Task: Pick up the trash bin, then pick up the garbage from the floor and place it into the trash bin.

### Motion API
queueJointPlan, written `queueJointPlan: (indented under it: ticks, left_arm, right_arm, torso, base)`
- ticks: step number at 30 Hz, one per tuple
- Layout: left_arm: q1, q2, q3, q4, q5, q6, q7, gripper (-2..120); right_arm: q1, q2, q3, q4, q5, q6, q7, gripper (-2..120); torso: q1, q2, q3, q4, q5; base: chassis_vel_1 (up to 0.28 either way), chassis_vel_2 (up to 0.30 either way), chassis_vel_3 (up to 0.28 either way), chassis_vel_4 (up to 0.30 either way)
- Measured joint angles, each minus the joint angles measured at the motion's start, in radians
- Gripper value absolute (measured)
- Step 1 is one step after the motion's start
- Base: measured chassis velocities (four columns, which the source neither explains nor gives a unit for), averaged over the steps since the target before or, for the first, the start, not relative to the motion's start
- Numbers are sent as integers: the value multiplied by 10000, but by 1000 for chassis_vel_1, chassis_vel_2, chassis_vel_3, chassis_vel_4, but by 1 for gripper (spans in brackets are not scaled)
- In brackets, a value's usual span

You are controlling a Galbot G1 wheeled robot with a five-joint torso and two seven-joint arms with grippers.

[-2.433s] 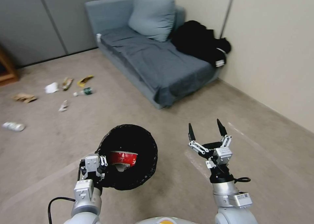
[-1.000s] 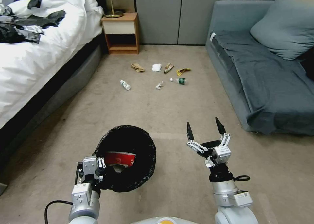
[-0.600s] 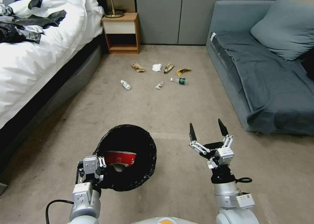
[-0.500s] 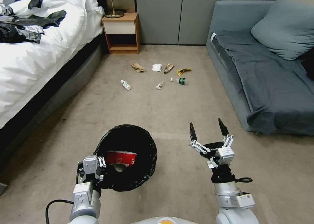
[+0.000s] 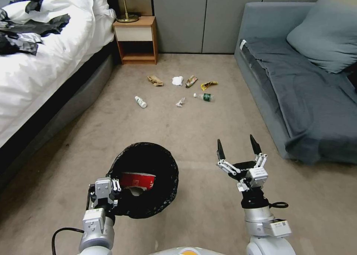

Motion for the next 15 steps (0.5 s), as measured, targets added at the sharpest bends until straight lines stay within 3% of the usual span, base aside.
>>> queueJointPlan:
  ticks: [6,14,15]
  left_arm:
    - [-38,-2,-24,7,-8,-1,-1,3]
    - [-110,-12,-29,57,-8,-2,0,3]
    - [-116,-12,-31,58,-7,-2,-1,3]
  right_arm:
    - [77,9,-27,-46,13,-36,-1,100]
    - [85,13,-23,-84,23,-47,0,100]
    - [83,13,-24,-98,24,-49,-1,100]
  torso:
    - [0,0,0,1,9]
    - [1,-1,1,-4,-6]
    - [0,0,1,-3,8]
  base:
    - [-298,290,280,-294]
    - [-356,359,361,-354]
    - [-391,375,362,-391]
